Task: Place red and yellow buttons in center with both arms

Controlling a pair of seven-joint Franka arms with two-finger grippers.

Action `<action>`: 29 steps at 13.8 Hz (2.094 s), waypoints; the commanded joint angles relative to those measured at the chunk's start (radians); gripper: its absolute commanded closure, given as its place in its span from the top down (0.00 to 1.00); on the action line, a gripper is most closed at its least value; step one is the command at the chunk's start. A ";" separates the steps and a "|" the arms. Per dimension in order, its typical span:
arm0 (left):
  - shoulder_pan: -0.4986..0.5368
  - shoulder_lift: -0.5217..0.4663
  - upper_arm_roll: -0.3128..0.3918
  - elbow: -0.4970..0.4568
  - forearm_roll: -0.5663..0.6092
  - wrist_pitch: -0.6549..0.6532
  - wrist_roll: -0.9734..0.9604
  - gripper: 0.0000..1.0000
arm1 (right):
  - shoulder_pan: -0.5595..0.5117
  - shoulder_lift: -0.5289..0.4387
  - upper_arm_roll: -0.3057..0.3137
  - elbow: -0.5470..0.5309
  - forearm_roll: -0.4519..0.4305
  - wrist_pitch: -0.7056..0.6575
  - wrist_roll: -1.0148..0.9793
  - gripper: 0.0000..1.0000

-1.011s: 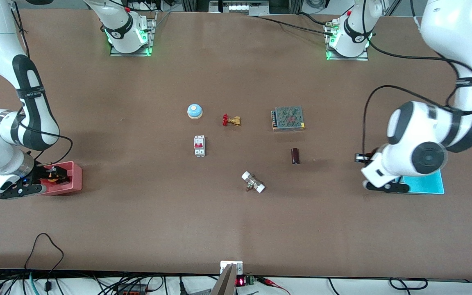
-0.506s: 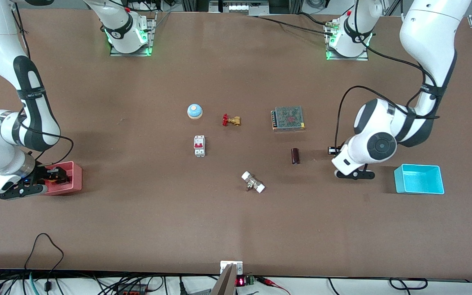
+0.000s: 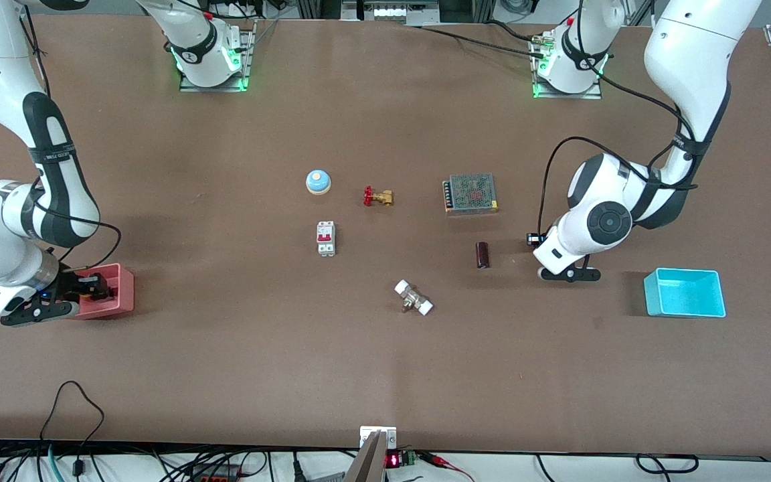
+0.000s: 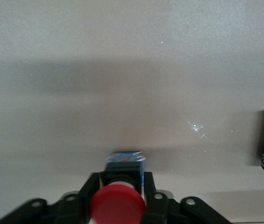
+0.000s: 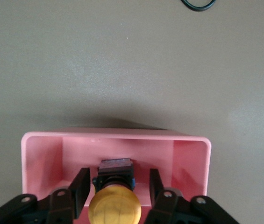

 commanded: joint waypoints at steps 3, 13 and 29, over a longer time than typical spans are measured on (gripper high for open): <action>0.011 -0.090 -0.004 0.035 -0.006 -0.079 0.006 1.00 | -0.007 -0.002 0.009 -0.006 0.001 0.003 -0.028 0.41; 0.039 -0.108 0.003 0.653 0.003 -0.611 0.208 1.00 | 0.001 -0.069 0.014 -0.001 -0.001 -0.113 -0.037 0.34; -0.096 -0.527 0.355 0.180 -0.163 -0.429 0.428 1.00 | 0.202 -0.372 0.344 -0.242 -0.016 -0.246 0.730 0.33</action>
